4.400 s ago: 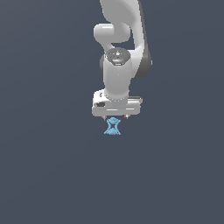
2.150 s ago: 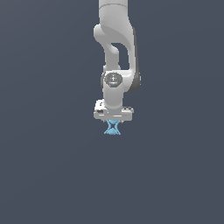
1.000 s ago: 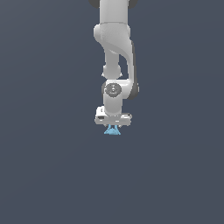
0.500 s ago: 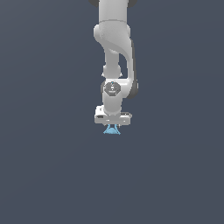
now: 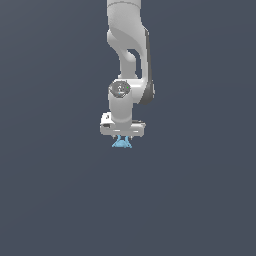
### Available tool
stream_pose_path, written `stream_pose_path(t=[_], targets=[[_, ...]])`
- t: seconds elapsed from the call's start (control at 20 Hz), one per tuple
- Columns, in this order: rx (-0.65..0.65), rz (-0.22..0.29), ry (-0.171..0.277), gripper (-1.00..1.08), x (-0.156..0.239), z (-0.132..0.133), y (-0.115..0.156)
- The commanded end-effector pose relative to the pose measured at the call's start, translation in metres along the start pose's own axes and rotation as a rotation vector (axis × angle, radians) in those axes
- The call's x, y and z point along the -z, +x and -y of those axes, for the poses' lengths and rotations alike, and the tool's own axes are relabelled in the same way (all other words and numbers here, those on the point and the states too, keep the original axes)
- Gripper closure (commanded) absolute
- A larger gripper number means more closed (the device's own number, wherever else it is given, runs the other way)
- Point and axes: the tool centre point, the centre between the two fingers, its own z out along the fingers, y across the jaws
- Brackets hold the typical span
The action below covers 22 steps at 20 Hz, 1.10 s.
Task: Pick up the object and move it to a goal position.
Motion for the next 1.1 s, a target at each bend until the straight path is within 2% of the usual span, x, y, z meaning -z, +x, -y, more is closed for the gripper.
stream_pose_path(t=[0.0, 0.65, 1.05], targets=[[-0.001, -0.001, 0.0, 1.08, 0.02, -0.012, -0.001], [0.0, 0.0, 0.002, 1.08, 0.151, -0.087, -0.006], [0.0, 0.0, 0.001, 1.08, 0.207, -0.12, -0.005]])
